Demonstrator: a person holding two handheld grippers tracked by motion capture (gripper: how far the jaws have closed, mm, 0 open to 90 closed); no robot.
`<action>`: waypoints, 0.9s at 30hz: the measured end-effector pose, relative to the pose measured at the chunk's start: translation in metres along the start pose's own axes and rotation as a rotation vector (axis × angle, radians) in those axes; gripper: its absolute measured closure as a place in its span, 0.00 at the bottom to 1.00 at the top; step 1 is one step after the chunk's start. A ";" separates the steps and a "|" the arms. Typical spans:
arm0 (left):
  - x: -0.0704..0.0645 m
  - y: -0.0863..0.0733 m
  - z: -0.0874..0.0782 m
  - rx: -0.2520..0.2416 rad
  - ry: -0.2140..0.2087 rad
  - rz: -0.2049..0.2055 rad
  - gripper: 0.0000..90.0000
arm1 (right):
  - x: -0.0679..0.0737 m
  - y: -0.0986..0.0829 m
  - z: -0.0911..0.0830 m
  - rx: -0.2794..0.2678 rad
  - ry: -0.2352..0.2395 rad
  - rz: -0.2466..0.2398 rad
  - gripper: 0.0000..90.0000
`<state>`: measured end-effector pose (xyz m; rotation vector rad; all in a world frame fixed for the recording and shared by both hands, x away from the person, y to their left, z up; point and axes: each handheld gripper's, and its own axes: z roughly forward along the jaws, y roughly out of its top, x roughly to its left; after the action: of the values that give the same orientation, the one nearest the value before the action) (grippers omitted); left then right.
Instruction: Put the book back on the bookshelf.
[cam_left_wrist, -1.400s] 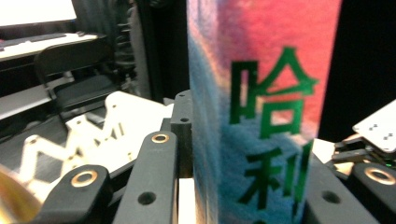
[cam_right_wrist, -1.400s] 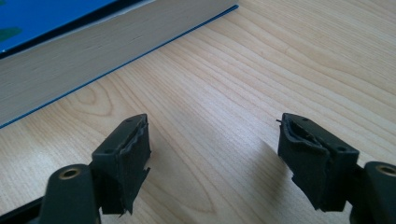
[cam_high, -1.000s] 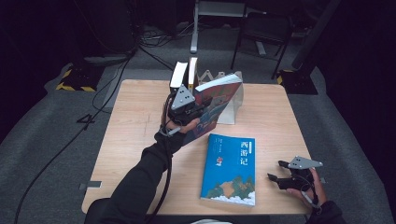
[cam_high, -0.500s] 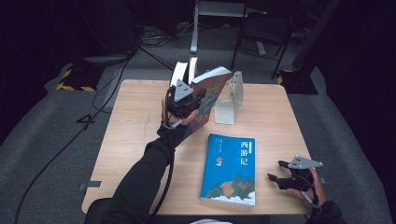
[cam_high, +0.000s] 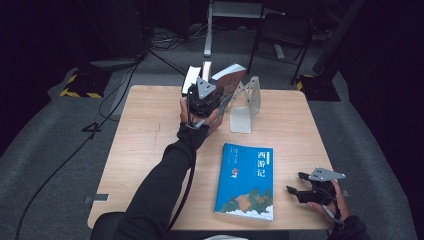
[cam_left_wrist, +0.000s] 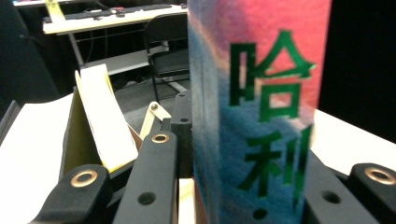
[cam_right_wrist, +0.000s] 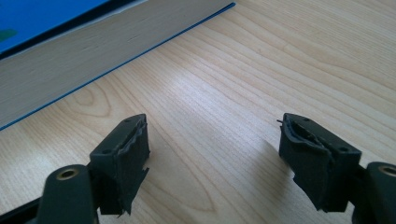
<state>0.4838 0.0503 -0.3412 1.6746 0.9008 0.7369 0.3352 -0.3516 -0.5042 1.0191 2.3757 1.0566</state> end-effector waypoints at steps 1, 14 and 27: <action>-0.001 0.001 0.002 0.003 0.006 -0.002 0.82 | 0.000 0.000 0.000 0.000 0.000 0.002 0.27; -0.010 0.012 0.031 0.022 0.096 -0.019 0.82 | 0.000 0.000 0.000 0.001 0.002 0.006 0.27; -0.009 0.016 0.067 0.029 0.158 -0.073 0.82 | 0.000 0.000 0.000 0.001 0.000 0.008 0.27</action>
<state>0.5378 0.0064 -0.3434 1.6164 1.0825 0.8178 0.3354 -0.3518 -0.5043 1.0291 2.3747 1.0580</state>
